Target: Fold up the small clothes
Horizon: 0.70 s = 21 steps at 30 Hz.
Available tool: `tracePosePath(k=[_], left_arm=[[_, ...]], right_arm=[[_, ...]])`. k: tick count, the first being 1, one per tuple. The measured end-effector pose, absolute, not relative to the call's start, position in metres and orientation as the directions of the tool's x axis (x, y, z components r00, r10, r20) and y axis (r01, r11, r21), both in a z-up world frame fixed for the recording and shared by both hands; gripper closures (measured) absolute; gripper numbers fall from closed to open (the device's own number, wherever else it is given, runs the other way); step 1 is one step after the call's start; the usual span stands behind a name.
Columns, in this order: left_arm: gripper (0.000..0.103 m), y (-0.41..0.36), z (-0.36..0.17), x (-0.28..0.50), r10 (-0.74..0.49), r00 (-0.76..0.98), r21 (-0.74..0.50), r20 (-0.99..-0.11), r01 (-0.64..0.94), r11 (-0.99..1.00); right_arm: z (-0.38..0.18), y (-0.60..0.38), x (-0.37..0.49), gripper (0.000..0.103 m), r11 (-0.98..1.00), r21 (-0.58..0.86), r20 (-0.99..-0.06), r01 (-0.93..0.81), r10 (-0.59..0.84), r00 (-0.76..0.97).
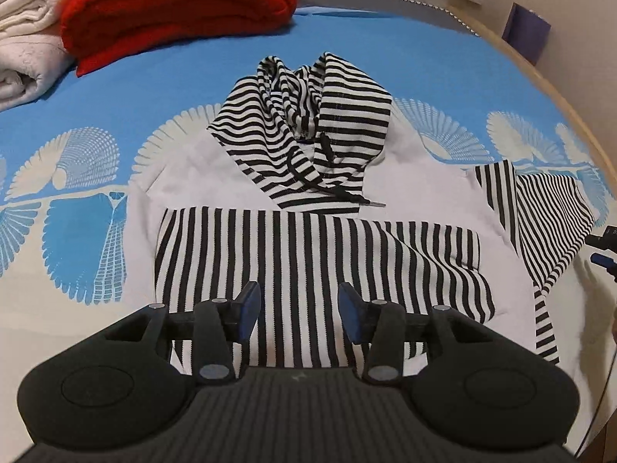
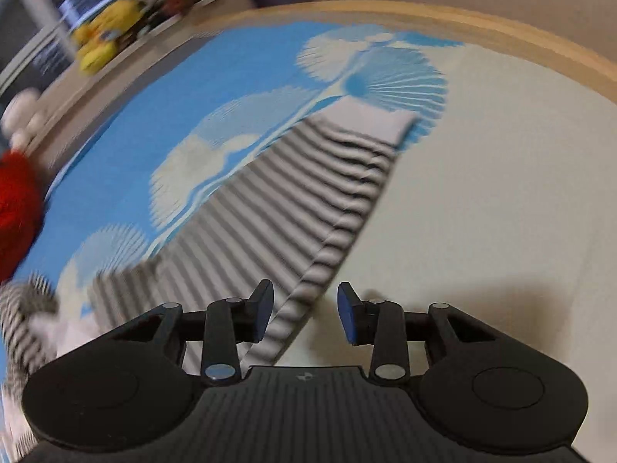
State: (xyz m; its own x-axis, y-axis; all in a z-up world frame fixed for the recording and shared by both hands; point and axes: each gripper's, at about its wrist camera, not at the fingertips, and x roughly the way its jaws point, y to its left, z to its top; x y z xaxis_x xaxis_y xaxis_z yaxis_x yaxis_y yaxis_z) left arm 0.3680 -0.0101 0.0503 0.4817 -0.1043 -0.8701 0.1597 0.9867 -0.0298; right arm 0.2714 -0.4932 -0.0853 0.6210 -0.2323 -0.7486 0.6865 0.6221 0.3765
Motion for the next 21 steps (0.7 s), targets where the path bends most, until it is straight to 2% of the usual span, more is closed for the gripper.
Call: tracePosePath(k=[3, 10, 11, 13, 18, 21], left_arm=[[0.054, -0.007, 0.051, 0.369, -0.098, 0.485, -0.025, -0.869, 0.154, 0.988], [0.054, 0.006, 0.047, 0.370, -0.071, 0.480, -0.003, -0.874, 0.142, 0.990], [0.054, 0.009, 0.047, 0.370, -0.068, 0.480, -0.001, -0.875, 0.138, 0.990], [0.054, 0.015, 0.047, 0.372, -0.061, 0.480, 0.000, -0.875, 0.126, 0.992], [0.054, 0.029, 0.051, 0.375, -0.057, 0.488, -0.012, -0.871, 0.096, 0.995], [0.054, 0.041, 0.056, 0.375, -0.052, 0.498, -0.021, -0.865, 0.067, 0.998]], right_arm=[[-0.104, -0.507, 0.279, 0.058, 0.571, 0.387, -0.746, 0.724, -0.267, 0.610], [-0.117, -0.524, 0.299, 0.058, 0.538, 0.412, -0.708, 0.735, -0.320, 0.630], [-0.116, -0.523, 0.301, 0.061, 0.543, 0.399, -0.708, 0.738, -0.329, 0.625], [-0.114, -0.520, 0.305, 0.095, 0.562, 0.356, -0.711, 0.747, -0.355, 0.606], [-0.093, -0.503, 0.313, 0.100, 0.592, 0.265, -0.664, 0.761, -0.460, 0.589], [-0.056, -0.456, 0.327, 0.100, 0.701, 0.162, -0.555, 0.695, -0.518, 0.651]])
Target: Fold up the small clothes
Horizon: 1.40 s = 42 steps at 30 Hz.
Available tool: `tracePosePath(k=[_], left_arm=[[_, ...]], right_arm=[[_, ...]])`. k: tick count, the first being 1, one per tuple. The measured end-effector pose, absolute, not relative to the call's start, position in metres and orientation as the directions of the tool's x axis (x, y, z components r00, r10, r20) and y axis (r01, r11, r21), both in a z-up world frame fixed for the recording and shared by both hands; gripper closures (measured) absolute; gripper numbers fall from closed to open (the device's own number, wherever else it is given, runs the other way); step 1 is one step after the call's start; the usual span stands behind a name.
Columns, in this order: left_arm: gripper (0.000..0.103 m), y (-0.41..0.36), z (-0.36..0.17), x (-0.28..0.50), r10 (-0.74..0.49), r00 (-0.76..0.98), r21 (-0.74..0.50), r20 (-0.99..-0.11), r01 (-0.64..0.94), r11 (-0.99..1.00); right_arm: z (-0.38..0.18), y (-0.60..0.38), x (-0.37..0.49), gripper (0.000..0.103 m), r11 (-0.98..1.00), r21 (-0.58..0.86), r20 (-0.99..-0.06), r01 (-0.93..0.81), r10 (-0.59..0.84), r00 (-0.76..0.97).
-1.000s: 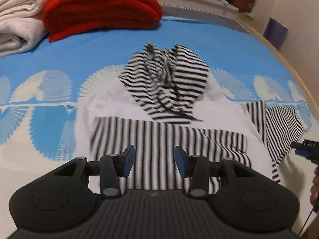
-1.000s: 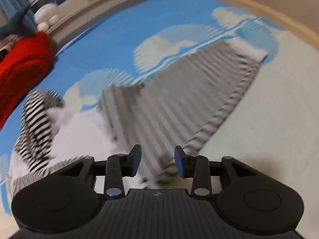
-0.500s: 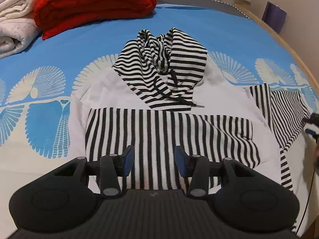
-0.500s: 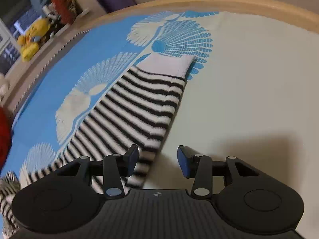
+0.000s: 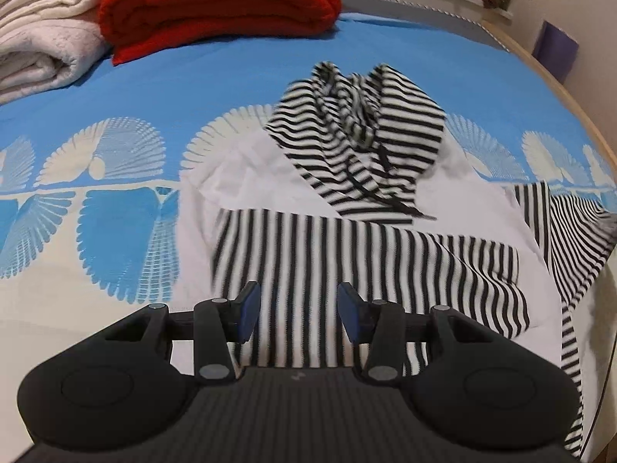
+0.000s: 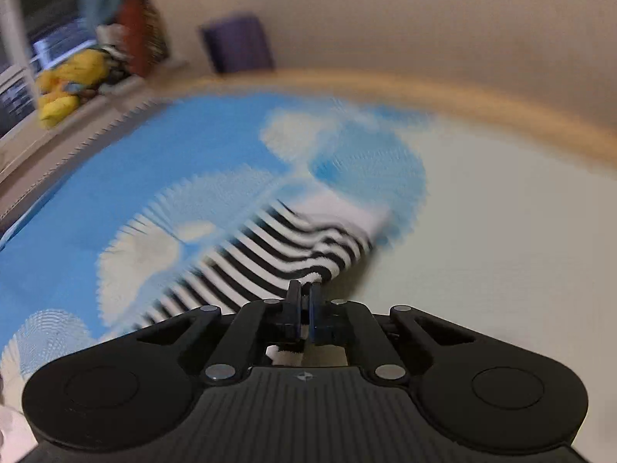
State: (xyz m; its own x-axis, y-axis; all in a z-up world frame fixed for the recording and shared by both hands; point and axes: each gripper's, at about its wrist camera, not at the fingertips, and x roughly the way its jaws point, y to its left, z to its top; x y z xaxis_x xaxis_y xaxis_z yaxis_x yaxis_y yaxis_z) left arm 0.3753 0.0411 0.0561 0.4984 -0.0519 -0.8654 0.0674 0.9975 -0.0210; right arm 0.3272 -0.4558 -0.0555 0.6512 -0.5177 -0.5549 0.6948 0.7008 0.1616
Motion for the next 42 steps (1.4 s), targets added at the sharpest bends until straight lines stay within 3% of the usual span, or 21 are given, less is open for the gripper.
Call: tracePosePath(k=[3, 5, 7, 9, 11, 13, 17, 19, 22, 25, 28, 32, 38, 42], left_arm=[[0.054, 0.062, 0.062, 0.378, -0.035, 0.510, -0.030, -0.859, 0.017, 0.999], [0.054, 0.080, 0.066, 0.380, -0.022, 0.516, -0.042, -0.856, -0.027, 0.999], [0.054, 0.098, 0.069, 0.382, -0.011, 0.517, -0.058, -0.856, -0.075, 0.996], [0.054, 0.114, 0.072, 0.384, -0.007, 0.516, -0.079, -0.856, -0.117, 0.990], [0.054, 0.128, 0.073, 0.386, -0.014, 0.513, -0.104, -0.858, -0.148, 0.983], [0.054, 0.137, 0.075, 0.386, -0.024, 0.511, -0.129, -0.859, -0.171, 0.977], [0.054, 0.143, 0.078, 0.385, -0.054, 0.510, -0.171, -0.858, -0.186, 0.968], [0.054, 0.139, 0.078, 0.385, -0.067, 0.508, -0.180, -0.859, -0.177, 0.968], [0.054, 0.124, 0.073, 0.386, -0.076, 0.499, -0.175, -0.863, -0.155, 0.972], [0.054, 0.097, 0.062, 0.387, -0.093, 0.478, -0.159, -0.874, -0.099, 0.982], [0.055, 0.062, 0.049, 0.384, -0.126, 0.445, -0.148, -0.886, -0.015, 0.989], [0.055, 0.017, 0.031, 0.379, -0.170, 0.405, -0.150, -0.899, 0.083, 0.985], [0.055, -0.038, -0.003, 0.372, -0.308, 0.316, -0.253, -0.897, 0.202, 0.946], [0.054, -0.062, -0.033, 0.374, -0.239, 0.278, -0.178, -0.930, 0.230, 0.957]], right_arm=[[-0.009, -0.366, 0.338, 0.101, 0.895, 0.036, -0.386, 0.445, -0.398, 0.832], [0.011, -0.293, 0.331, 0.100, 0.990, 0.001, -0.322, 0.140, -0.132, 0.937], [0.012, -0.231, 0.320, 0.100, 0.976, 0.036, -0.375, -0.214, 0.211, 0.902], [-0.007, -0.179, 0.309, 0.100, 0.864, 0.150, -0.505, -0.480, 0.484, 0.714], [-0.038, -0.143, 0.304, 0.096, 0.800, 0.267, -0.649, -0.537, 0.561, 0.513], [-0.060, -0.123, 0.297, 0.090, 0.811, 0.271, -0.747, -0.518, 0.517, 0.418], [-0.058, -0.116, 0.293, 0.087, 0.905, 0.083, -0.882, -0.418, 0.262, 0.391], [-0.038, -0.131, 0.295, 0.075, 0.942, 0.068, -0.888, -0.327, 0.206, 0.411], [-0.007, -0.166, 0.295, 0.058, 0.972, 0.177, -0.839, -0.152, 0.230, 0.494], [-0.006, -0.201, 0.293, 0.057, 0.966, 0.257, -0.791, -0.003, 0.212, 0.574], [-0.025, -0.218, 0.308, 0.055, 0.970, 0.145, -0.856, 0.197, 0.023, 0.516], [-0.042, -0.250, 0.323, 0.056, 0.899, 0.296, -0.863, 0.323, 0.107, 0.494], [-0.090, -0.282, 0.328, 0.055, 0.816, 0.292, -0.926, 0.499, 0.111, 0.361], [-0.092, -0.279, 0.329, 0.055, 0.827, 0.288, -0.930, 0.482, 0.120, 0.348]])
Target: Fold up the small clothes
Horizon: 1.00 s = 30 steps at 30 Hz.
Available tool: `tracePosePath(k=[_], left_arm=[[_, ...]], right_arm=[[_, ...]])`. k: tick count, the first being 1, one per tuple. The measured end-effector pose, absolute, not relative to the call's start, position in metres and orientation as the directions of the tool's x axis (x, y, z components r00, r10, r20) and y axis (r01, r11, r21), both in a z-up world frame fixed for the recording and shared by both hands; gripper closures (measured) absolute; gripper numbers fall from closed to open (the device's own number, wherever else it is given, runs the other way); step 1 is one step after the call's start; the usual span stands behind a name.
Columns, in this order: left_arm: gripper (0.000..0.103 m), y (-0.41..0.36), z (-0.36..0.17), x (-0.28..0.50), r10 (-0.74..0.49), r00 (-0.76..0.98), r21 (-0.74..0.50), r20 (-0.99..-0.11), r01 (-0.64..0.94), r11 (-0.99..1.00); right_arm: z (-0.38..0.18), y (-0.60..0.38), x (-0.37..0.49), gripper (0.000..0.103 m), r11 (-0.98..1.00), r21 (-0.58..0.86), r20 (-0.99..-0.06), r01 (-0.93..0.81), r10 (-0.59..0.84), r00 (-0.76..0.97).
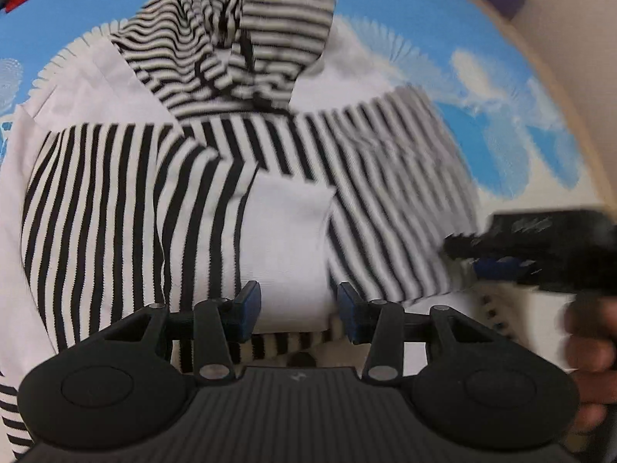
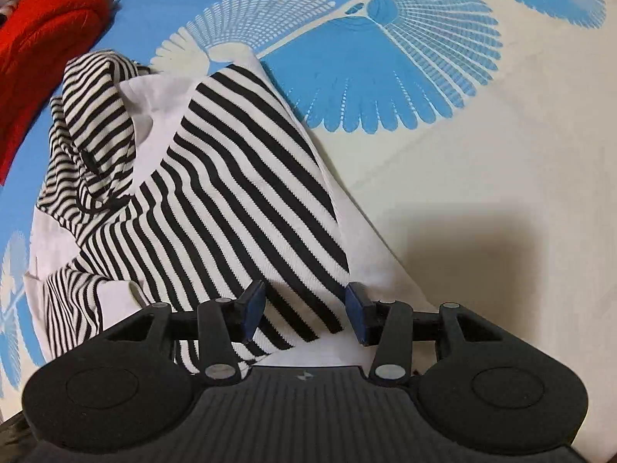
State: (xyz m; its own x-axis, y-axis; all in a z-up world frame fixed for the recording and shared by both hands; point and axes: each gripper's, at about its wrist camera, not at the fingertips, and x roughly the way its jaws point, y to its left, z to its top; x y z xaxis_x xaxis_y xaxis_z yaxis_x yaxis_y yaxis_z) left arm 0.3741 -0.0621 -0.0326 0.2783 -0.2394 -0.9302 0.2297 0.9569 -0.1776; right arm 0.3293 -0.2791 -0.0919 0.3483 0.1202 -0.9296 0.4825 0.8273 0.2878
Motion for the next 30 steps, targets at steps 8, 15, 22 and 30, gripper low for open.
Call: tracePosePath(k=[8, 15, 22, 30], left_arm=[[0.091, -0.023, 0.008, 0.363, -0.143, 0.424, -0.038, -0.894, 0.246, 0.968], [0.077, 0.121, 0.034, 0.355, 0.062, 0.416, -0.032, -0.907, -0.214, 0.976], [0.077, 0.124, 0.024, 0.373, -0.048, 0.430, -0.134, -0.902, -0.172, 0.976], [0.061, 0.098, -0.041, 0.377, -0.019, 0.241, -0.057, -0.970, -0.150, 0.987]], right_arm=[[-0.089, -0.278, 0.335, 0.054, 0.836, 0.273, -0.935, 0.475, 0.114, 0.337], [-0.082, -0.275, 0.334, 0.053, 0.849, 0.251, -0.933, 0.465, 0.085, 0.349], [-0.074, -0.270, 0.331, 0.053, 0.859, 0.202, -0.929, 0.471, 0.016, 0.371], [-0.079, -0.263, 0.333, 0.053, 0.859, 0.155, -0.938, 0.489, -0.027, 0.346]])
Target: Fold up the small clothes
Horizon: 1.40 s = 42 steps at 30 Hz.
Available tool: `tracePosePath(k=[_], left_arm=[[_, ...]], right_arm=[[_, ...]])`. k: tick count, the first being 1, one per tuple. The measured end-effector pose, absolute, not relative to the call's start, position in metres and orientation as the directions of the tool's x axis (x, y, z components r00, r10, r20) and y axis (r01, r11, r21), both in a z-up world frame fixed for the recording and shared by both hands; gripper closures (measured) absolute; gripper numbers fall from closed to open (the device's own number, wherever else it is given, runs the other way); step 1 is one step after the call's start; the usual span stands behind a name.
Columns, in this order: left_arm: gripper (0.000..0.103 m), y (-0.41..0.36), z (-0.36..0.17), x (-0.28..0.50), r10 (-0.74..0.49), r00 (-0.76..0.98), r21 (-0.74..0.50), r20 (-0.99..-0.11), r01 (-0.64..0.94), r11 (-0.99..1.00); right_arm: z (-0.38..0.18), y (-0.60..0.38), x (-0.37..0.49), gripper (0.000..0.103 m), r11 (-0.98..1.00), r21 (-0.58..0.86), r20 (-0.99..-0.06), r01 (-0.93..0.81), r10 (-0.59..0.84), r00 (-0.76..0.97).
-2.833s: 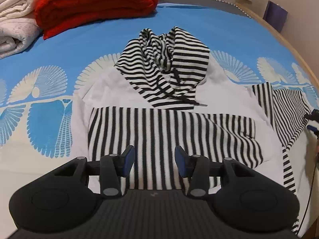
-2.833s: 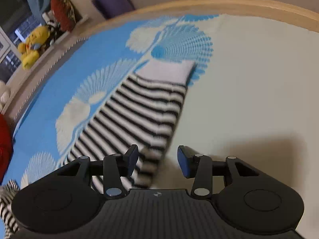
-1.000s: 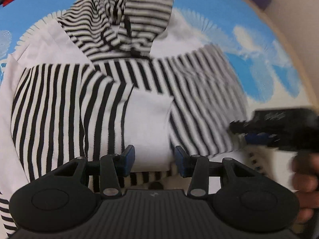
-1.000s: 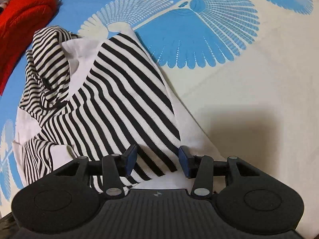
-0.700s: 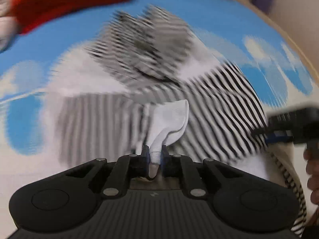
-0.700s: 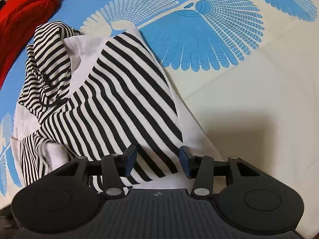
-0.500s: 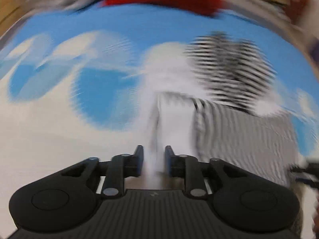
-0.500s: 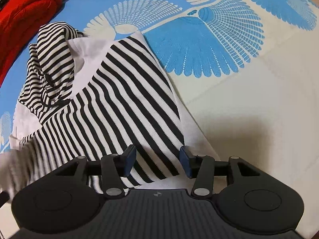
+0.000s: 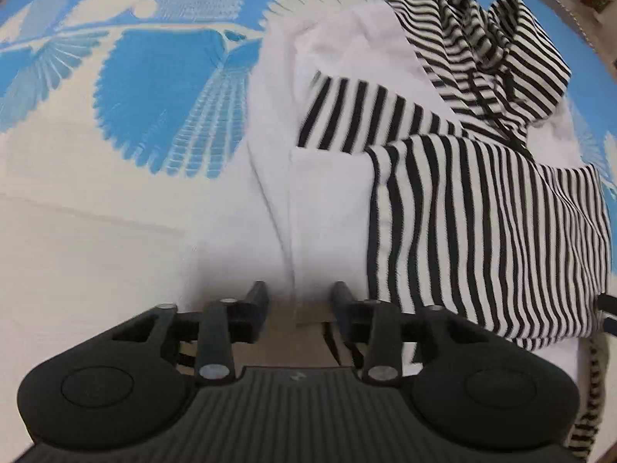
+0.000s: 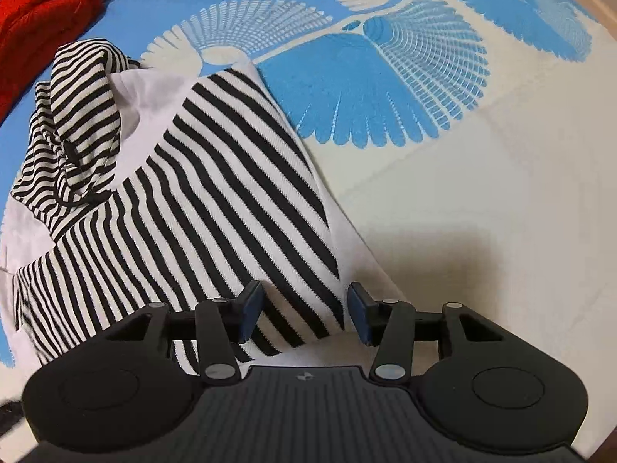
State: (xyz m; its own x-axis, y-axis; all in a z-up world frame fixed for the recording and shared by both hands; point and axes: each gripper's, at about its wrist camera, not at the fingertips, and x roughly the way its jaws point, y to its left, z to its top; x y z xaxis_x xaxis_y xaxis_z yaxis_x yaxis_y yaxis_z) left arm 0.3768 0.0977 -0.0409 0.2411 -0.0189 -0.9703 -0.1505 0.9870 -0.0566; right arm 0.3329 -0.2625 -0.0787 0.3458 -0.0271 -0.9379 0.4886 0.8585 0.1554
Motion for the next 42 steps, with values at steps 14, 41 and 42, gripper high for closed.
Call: tracePosePath(k=[14, 41, 42], left_arm=[[0.061, 0.069, -0.032, 0.380, 0.040, 0.305, -0.022, -0.951, -0.196, 0.980], [0.042, 0.041, 0.020, 0.385, 0.079, 0.503, 0.029, -0.861, -0.106, 0.994], [0.041, 0.041, 0.020, 0.385, 0.079, 0.504, 0.028, -0.860, -0.107, 0.994]], right_arm=[[-0.079, -0.244, 0.341, 0.051, 0.899, 0.132, -0.926, 0.418, -0.038, 0.375], [-0.040, -0.185, 0.349, 0.051, 0.981, -0.119, -0.788, 0.154, -0.188, 0.587], [-0.039, -0.184, 0.349, 0.051, 0.981, -0.130, -0.783, 0.143, -0.190, 0.592]])
